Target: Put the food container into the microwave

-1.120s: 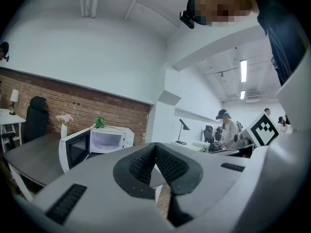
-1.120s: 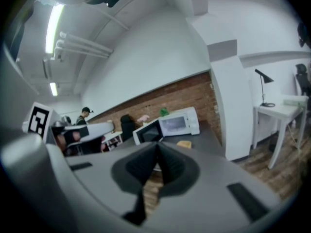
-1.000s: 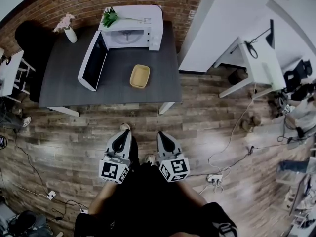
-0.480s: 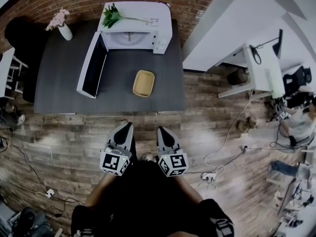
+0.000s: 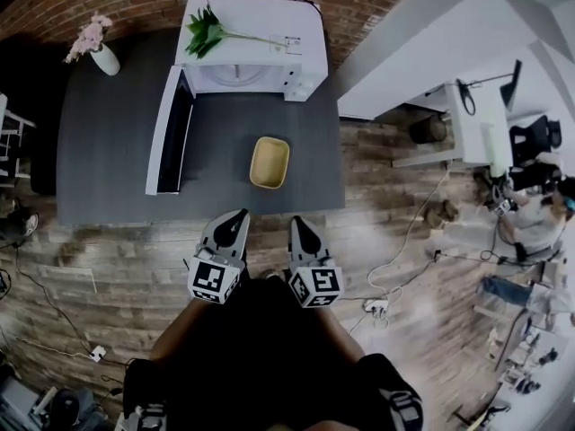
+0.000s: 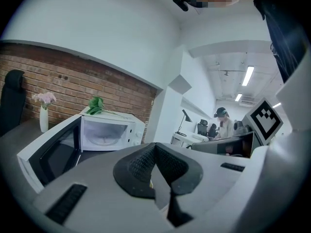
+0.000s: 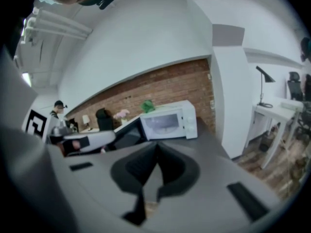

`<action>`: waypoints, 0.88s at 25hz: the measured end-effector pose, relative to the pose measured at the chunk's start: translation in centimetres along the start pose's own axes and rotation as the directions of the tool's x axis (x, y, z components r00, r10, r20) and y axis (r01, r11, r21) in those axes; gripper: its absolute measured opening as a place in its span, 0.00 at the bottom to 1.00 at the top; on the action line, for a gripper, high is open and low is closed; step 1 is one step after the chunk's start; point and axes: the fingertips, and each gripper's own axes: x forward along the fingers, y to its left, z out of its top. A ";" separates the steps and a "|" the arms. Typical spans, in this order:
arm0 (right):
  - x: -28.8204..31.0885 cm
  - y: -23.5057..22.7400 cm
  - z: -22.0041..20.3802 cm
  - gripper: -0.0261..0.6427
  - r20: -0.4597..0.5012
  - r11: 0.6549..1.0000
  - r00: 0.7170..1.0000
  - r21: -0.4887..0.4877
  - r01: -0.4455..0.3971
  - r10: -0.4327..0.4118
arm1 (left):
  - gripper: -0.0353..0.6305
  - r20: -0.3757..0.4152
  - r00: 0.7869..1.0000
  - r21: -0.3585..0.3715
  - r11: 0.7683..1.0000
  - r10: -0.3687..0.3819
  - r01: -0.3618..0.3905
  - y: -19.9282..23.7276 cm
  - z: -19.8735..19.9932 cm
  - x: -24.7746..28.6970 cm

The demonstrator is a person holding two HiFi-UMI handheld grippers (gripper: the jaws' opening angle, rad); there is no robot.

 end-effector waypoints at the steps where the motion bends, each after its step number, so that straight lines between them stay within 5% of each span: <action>1: 0.7 0.1 0.2 0.09 -0.001 1.000 1.000 0.003 0.011 -0.011 | 0.11 -0.012 1.000 0.000 1.000 -0.012 0.012 0.6 0.0 0.4; 12: 5.7 -0.5 3.8 0.09 0.039 0.998 0.997 0.025 0.064 -0.065 | 0.11 -0.094 0.994 -0.004 0.999 -0.053 0.053 4.6 -1.2 4.9; 22: 10.7 -3.4 6.0 0.09 0.020 0.999 0.999 -0.016 -0.035 0.035 | 0.11 -0.176 0.984 -0.045 0.999 0.016 -0.024 6.2 -3.6 9.9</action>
